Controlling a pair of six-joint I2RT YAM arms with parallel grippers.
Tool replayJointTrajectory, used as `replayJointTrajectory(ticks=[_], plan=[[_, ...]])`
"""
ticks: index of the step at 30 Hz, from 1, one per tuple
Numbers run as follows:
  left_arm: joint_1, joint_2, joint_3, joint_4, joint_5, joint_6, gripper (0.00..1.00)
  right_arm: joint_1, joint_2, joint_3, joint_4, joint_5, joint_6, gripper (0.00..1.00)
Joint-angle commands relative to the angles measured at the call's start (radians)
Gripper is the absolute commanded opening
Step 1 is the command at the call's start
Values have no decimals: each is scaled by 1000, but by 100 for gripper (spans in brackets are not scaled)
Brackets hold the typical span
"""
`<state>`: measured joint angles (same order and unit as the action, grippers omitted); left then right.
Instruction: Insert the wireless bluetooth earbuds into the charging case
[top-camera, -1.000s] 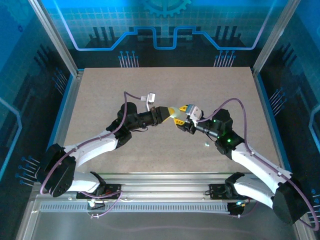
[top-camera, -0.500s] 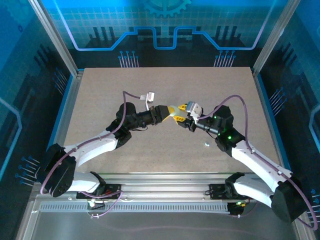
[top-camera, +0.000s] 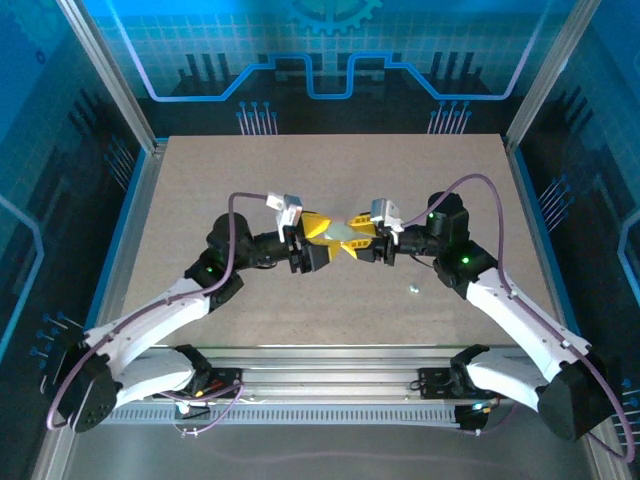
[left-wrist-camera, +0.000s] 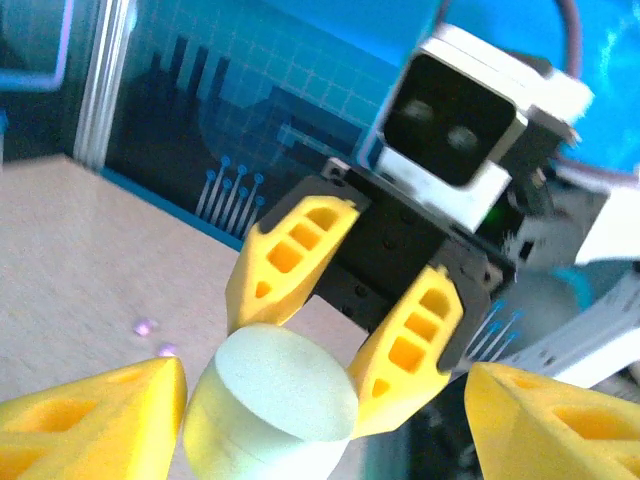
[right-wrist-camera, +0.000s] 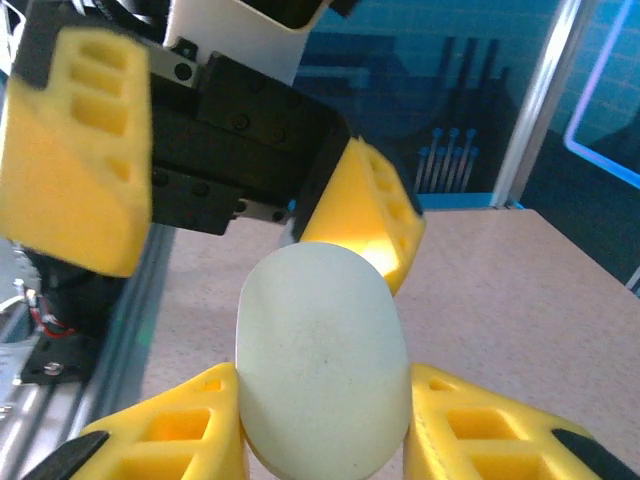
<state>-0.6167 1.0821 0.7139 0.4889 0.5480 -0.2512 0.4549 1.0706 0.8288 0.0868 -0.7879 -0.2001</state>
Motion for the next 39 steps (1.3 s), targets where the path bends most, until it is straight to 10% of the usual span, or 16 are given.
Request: replayJointTrajectory(ticks=[1, 39], plan=[[-2, -14, 26, -210, 65, 417, 73, -16, 19, 45, -92, -121, 13, 36], [-3, 54, 55, -78, 107, 341, 52, -10, 6, 56, -67, -86, -55, 35]])
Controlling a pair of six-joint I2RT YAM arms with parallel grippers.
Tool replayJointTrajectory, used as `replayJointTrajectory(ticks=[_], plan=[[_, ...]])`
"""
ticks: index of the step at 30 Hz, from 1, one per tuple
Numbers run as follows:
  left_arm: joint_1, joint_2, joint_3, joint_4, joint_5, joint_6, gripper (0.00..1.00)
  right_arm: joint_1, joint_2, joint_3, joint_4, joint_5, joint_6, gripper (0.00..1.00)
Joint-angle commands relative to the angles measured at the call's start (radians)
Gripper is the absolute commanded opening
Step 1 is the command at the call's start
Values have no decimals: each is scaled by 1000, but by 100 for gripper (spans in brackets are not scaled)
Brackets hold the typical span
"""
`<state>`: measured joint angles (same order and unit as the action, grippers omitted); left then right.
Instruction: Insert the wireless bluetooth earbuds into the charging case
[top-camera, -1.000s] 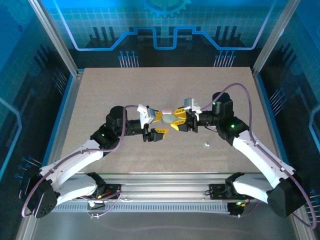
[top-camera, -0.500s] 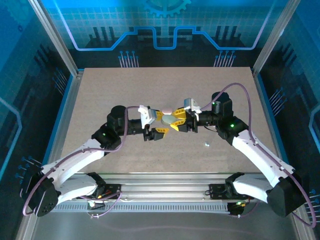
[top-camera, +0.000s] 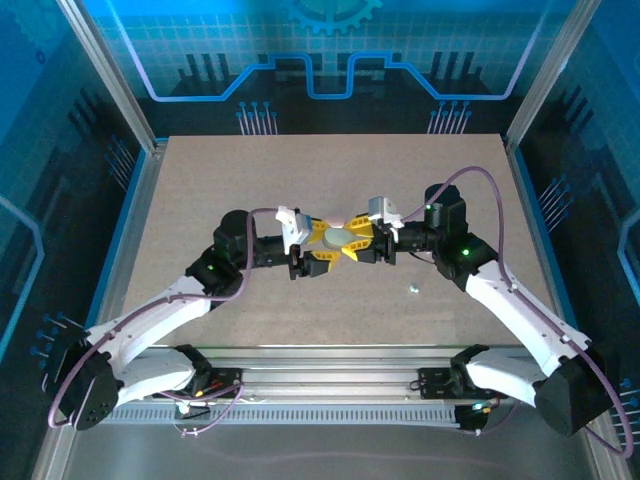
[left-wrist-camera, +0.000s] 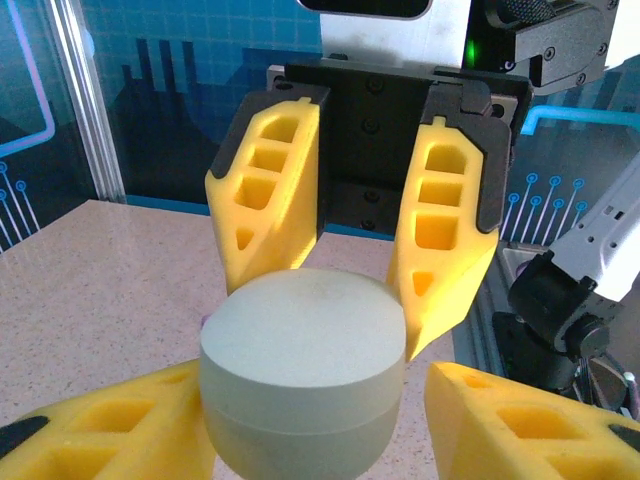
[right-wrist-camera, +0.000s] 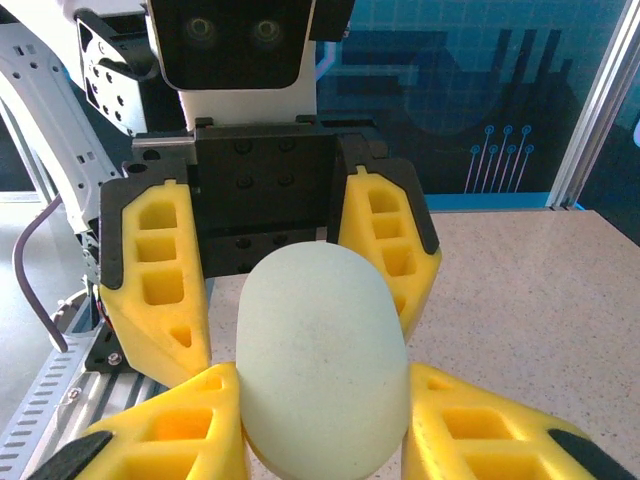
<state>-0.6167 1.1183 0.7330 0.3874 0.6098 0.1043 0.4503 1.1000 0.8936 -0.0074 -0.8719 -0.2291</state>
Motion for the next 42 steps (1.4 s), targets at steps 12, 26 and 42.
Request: replayJointTrajectory(ticks=[12, 26, 42], plan=[[-4, 22, 40, 53, 57, -49, 52, 6, -35, -52, 18, 28, -94, 35], [-4, 25, 41, 21, 64, -20, 56, 5, -32, -52, 70, 17, -17, 35], [-3, 27, 42, 6, 64, -4, 48, 5, -19, -63, 103, 10, 29, 35]])
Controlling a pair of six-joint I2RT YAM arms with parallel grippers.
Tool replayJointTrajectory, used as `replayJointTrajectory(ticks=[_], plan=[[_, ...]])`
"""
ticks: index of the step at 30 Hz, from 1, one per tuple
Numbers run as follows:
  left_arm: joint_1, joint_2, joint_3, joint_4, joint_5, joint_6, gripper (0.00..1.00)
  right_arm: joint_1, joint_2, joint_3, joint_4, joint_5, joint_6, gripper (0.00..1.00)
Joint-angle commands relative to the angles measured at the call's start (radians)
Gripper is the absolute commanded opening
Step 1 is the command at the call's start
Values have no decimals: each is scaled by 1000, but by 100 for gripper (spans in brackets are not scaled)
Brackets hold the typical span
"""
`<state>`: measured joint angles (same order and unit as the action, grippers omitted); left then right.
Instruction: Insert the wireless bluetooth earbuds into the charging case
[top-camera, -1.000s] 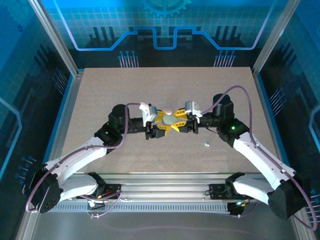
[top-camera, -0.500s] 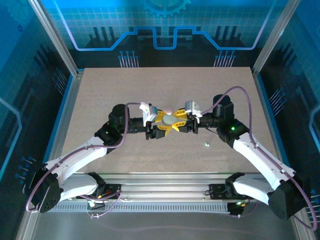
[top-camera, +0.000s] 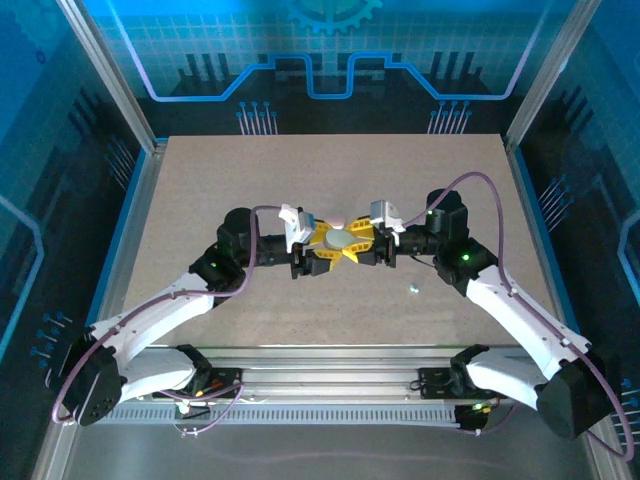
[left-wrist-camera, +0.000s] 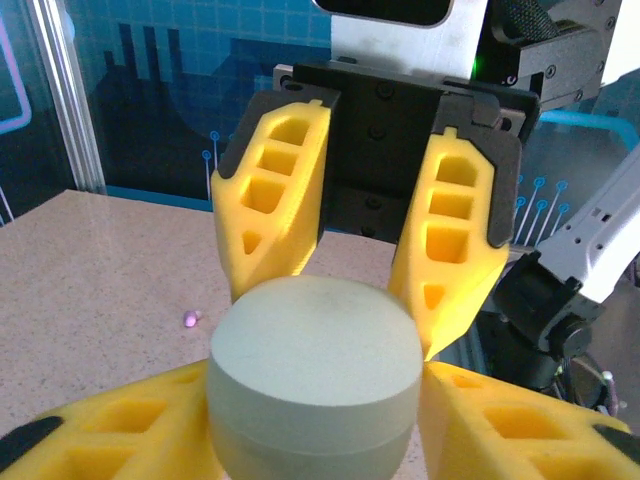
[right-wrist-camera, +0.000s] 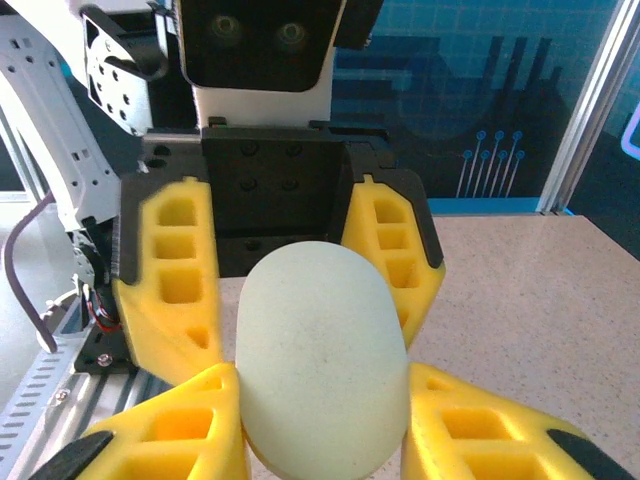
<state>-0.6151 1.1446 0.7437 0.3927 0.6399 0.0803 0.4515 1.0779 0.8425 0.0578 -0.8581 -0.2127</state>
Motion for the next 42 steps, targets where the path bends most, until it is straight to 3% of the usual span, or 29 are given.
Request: replayJointTrajectory(ticks=[1, 5, 8, 19, 29, 42], plan=[[-5, 4, 32, -3, 33, 25, 47, 4, 5, -13, 43, -4, 15, 35], [-5, 3, 29, -7, 33, 29, 47, 4, 7, -11, 49, -7, 23, 35], [-5, 0, 28, -12, 26, 32, 54, 4, 3, -15, 66, -15, 39, 35], [-5, 0, 33, -1, 35, 20, 35, 4, 5, -1, -10, 22, -2, 38], [-5, -11, 39, -49, 53, 41, 33, -30, 23, 31, -38, 143, 139, 56], [-5, -7, 42, -58, 55, 44, 32, -33, 34, 76, -31, 92, 175, 56]])
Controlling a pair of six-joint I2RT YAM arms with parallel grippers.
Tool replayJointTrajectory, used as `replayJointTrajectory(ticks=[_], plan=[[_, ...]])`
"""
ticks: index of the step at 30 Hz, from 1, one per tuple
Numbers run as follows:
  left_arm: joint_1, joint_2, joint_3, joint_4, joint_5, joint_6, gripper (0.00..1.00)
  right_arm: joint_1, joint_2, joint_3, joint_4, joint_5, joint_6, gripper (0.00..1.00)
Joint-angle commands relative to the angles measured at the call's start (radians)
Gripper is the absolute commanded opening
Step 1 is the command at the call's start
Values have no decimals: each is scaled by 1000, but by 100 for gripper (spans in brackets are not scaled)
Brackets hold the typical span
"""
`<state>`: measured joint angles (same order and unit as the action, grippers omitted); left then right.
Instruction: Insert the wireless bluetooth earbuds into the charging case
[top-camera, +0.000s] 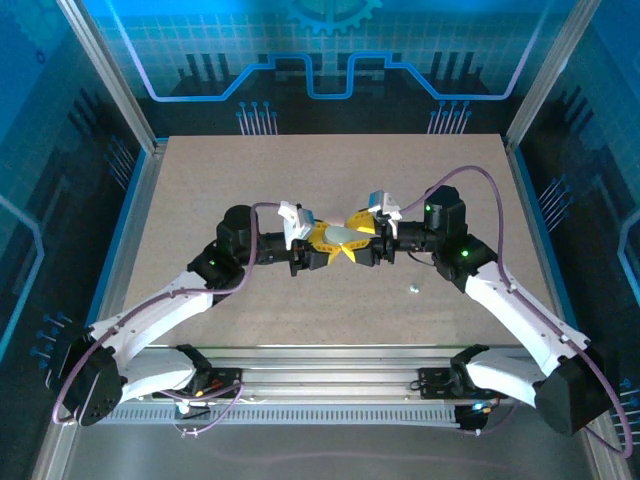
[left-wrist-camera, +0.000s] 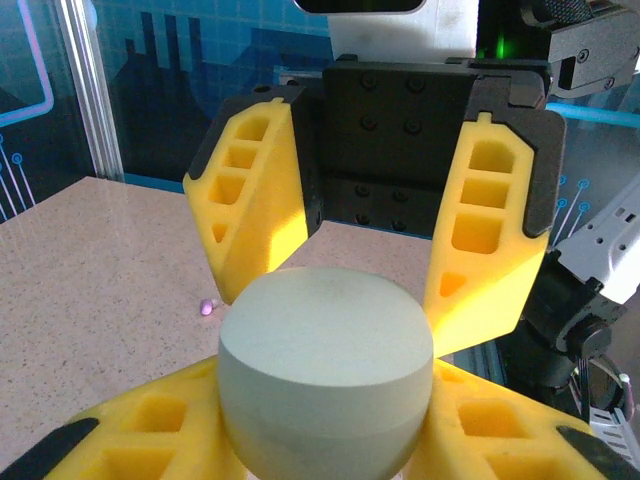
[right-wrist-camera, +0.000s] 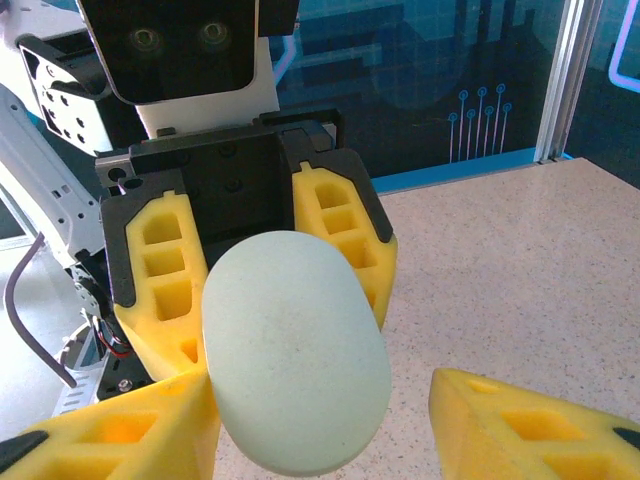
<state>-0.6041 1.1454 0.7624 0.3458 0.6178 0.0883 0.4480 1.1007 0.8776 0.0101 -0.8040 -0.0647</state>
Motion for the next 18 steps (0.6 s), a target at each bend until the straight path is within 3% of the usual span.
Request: replayJointTrajectory(ticks=[1, 18], plan=[[-17, -7, 23, -15, 76, 40, 32, -28, 11, 42, 17, 24, 29, 56], [-16, 2, 22, -16, 74, 37, 32, -32, 18, 59, 16, 100, 31, 54]])
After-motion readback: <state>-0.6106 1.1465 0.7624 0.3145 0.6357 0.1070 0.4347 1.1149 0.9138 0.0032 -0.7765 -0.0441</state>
